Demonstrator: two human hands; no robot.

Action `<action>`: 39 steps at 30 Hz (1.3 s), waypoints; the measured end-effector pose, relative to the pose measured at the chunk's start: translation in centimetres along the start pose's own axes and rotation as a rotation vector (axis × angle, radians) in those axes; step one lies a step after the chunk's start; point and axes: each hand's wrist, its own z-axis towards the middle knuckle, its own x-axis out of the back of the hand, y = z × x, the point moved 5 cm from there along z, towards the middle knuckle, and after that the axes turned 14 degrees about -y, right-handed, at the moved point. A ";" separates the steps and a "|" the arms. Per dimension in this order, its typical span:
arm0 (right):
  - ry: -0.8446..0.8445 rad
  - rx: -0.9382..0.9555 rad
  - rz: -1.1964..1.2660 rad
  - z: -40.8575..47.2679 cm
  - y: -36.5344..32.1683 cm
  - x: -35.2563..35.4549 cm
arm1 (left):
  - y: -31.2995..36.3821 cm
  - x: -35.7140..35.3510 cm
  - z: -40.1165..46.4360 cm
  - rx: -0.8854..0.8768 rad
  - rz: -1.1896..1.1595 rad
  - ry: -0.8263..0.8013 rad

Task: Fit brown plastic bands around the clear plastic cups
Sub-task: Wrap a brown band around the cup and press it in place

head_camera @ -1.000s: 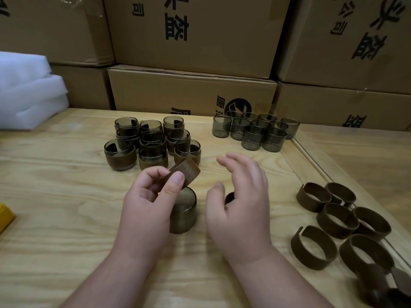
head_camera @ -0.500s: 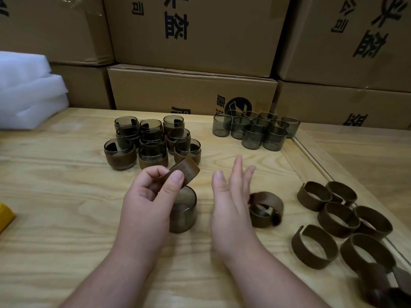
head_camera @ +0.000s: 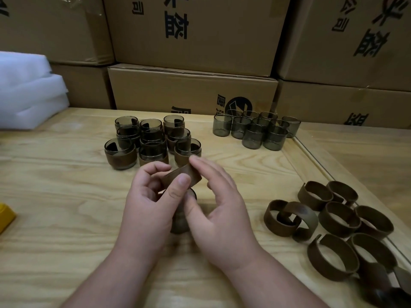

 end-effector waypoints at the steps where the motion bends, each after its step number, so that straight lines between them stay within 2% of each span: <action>1: 0.017 -0.005 0.025 -0.1 0.1 0.1 | 0.0 0.1 0.0 0.002 0.004 -0.001; 8: 0.024 -0.041 0.102 -0.1 -0.1 0.5 | -0.1 0.0 0.0 0.029 0.004 -0.030; 12: -0.232 -0.213 0.088 -0.2 0.9 -1.2 | -0.3 0.2 -0.2 0.058 -0.046 0.045; 14: -0.267 -0.265 0.104 -0.3 1.4 -1.7 | -0.1 0.2 -0.2 0.064 -0.093 0.070; 19: -0.170 -0.181 0.055 -0.1 1.1 -0.9 | -0.3 0.5 -0.2 0.068 -0.112 0.094; 24: -0.100 0.049 -0.052 -0.1 -0.7 -0.4 | 0.0 0.0 -0.2 0.007 -0.010 -0.007; 27: -0.032 0.122 -0.030 -0.2 -1.2 -0.1 | -0.2 0.0 -0.2 -0.004 -0.054 -0.041; 32: 0.038 0.119 0.015 -0.2 -1.1 0.4 | -0.5 -0.2 -0.5 0.034 -0.108 -0.071; 39: 0.091 0.027 0.038 -0.1 -0.8 0.7 | -0.2 0.1 -0.2 -0.047 -0.075 -0.008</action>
